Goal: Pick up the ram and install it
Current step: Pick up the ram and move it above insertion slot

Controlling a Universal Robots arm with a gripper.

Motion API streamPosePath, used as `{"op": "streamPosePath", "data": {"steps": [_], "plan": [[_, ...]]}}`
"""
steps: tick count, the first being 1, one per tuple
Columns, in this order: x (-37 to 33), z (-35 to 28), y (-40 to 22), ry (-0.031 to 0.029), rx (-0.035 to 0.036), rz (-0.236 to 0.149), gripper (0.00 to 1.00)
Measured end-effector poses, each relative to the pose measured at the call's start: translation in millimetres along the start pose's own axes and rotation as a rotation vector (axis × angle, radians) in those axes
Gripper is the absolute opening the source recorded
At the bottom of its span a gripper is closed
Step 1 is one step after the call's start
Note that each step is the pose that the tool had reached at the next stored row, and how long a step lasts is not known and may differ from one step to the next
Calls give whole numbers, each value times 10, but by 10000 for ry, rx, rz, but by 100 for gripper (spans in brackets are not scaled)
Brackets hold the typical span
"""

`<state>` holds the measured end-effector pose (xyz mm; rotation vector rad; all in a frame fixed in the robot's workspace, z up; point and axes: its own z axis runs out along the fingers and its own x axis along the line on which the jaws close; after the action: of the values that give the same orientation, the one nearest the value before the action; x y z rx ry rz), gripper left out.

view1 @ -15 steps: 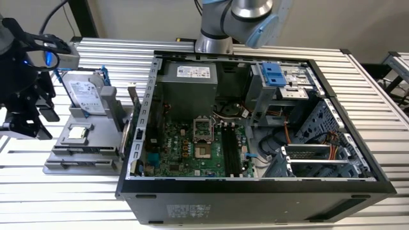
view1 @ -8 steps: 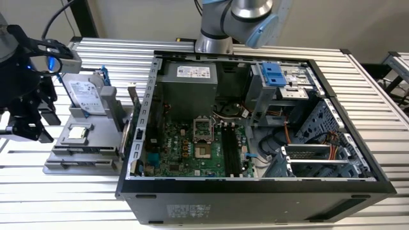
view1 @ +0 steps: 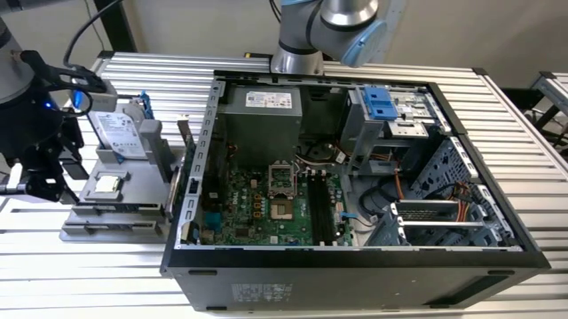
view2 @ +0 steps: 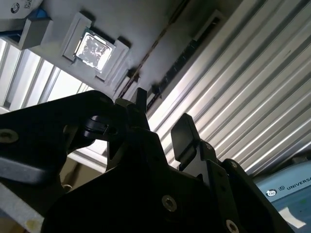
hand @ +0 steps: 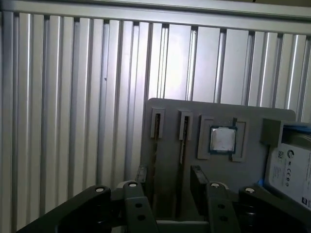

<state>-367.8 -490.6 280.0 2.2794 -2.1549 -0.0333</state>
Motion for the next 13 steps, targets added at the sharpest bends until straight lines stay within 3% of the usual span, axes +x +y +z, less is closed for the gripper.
{"op": "streamPosePath", "data": {"steps": [13], "plan": [[3,235,-4,69,-3,132,100]]}}
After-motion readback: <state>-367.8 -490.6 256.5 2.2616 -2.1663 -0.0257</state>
